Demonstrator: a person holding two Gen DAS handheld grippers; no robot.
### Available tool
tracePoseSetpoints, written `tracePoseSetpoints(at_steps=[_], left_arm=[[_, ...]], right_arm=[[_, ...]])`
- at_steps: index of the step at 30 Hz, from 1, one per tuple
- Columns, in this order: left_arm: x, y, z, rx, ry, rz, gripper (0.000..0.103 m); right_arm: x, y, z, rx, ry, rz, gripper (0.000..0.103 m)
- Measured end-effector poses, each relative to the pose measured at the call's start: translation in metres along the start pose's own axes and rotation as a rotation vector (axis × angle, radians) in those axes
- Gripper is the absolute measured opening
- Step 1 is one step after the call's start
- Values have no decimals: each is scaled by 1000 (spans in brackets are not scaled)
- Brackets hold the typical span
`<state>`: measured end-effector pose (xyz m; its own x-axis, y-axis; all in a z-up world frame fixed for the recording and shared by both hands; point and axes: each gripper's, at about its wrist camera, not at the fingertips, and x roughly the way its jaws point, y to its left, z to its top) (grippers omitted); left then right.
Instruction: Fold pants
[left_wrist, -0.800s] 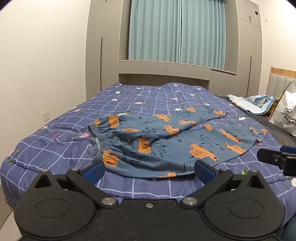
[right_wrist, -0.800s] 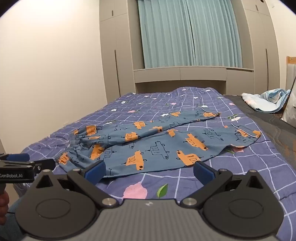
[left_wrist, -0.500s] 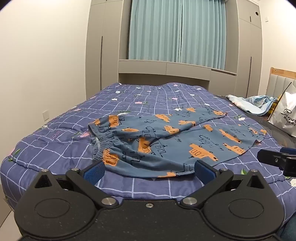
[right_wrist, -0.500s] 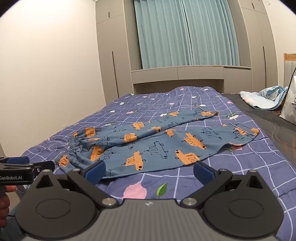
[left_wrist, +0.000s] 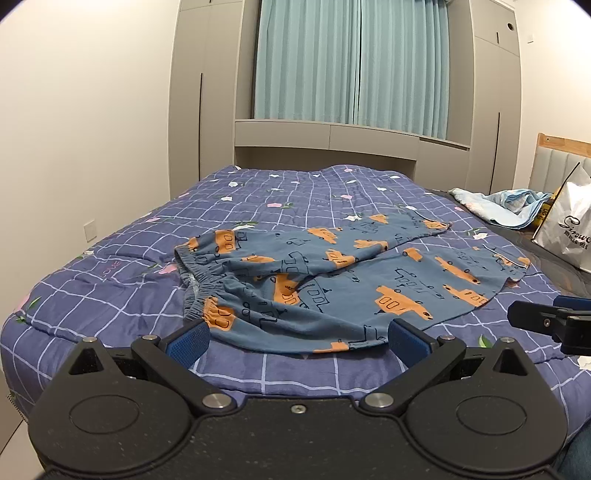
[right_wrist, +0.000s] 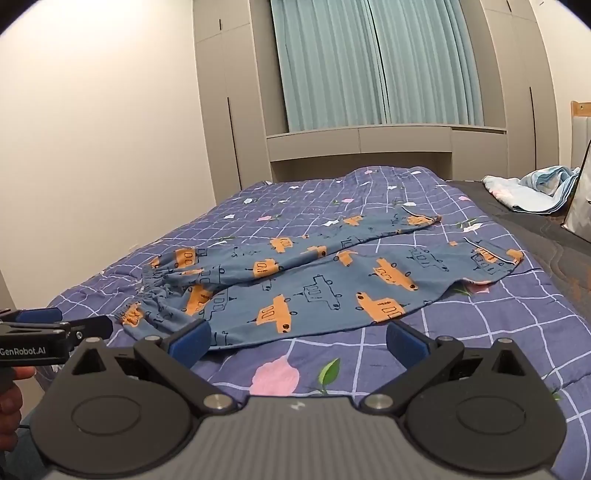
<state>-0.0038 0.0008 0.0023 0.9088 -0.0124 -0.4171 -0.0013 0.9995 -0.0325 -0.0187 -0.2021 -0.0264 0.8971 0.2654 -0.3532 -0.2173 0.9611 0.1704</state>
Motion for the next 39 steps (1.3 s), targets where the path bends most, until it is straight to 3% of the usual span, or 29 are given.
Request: tracePoseSetpoints(at_steps=[39], left_arm=[[1, 0, 0, 5, 3, -7, 103]], right_arm=[[0, 1, -1, -8, 11, 3, 103]])
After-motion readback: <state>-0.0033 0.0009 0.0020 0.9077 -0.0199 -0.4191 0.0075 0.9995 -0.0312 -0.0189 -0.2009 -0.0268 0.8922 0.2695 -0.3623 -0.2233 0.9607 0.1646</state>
